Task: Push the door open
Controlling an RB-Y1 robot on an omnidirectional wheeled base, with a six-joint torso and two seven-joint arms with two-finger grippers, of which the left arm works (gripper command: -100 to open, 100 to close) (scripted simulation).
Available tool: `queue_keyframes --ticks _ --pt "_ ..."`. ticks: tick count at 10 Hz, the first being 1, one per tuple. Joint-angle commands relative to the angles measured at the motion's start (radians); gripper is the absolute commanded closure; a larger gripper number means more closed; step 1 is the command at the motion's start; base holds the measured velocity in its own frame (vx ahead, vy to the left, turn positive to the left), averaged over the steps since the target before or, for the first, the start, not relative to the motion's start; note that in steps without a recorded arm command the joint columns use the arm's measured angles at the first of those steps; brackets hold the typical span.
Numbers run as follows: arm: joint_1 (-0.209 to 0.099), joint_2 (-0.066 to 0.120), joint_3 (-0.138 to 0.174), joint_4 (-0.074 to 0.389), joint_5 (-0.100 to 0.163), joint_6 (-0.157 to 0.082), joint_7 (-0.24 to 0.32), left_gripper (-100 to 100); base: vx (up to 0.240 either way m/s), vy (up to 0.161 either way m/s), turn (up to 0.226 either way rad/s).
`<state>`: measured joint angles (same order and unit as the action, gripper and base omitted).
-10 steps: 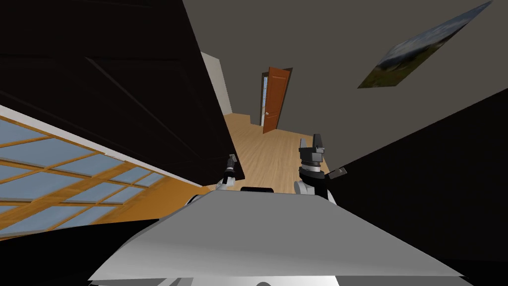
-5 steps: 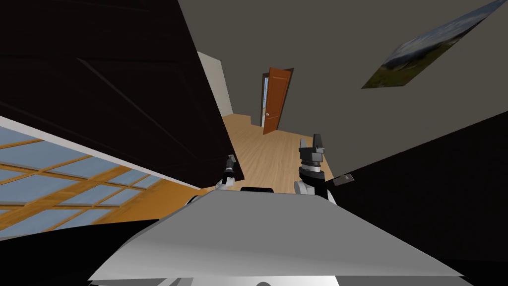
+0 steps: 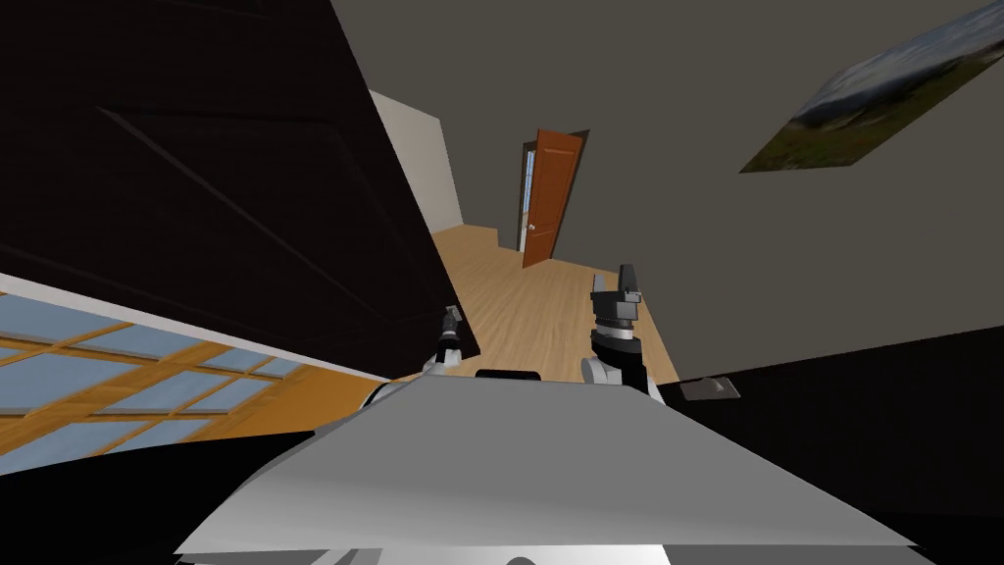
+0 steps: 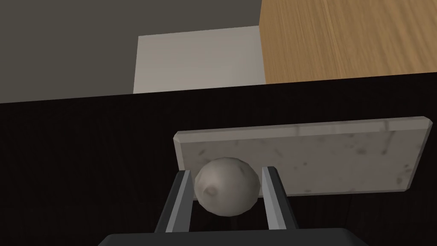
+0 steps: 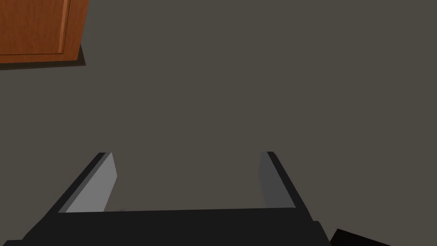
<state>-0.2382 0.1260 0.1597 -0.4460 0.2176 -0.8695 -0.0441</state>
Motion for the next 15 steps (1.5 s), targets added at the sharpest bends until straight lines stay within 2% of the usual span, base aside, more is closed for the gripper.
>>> queue_keyframes --ticks 1,2,3,6,7,8,11,15 --pt "0.022 0.002 0.009 -0.050 0.005 0.021 -0.008 100 0.136 -0.019 0.017" --pt "0.022 0.002 0.009 -0.050 0.005 0.021 -0.008 100 0.047 0.003 -0.005" --pt "0.022 0.007 0.028 -0.049 0.017 0.023 -0.015 100 0.116 -0.036 0.046" --pt "0.021 0.013 0.047 -0.047 0.030 0.025 -0.022 100 0.161 -0.045 0.049" --pt "0.041 0.002 0.038 -0.071 0.025 0.041 -0.022 100 0.079 -0.011 0.024" --pt "0.042 0.007 0.055 -0.073 0.036 0.039 -0.029 100 0.153 -0.009 0.033" --pt "0.043 0.011 0.071 -0.071 0.047 0.037 -0.036 100 0.176 -0.011 0.037" --pt "0.047 0.024 0.116 -0.067 0.078 0.032 -0.055 100 0.204 -0.025 0.050"
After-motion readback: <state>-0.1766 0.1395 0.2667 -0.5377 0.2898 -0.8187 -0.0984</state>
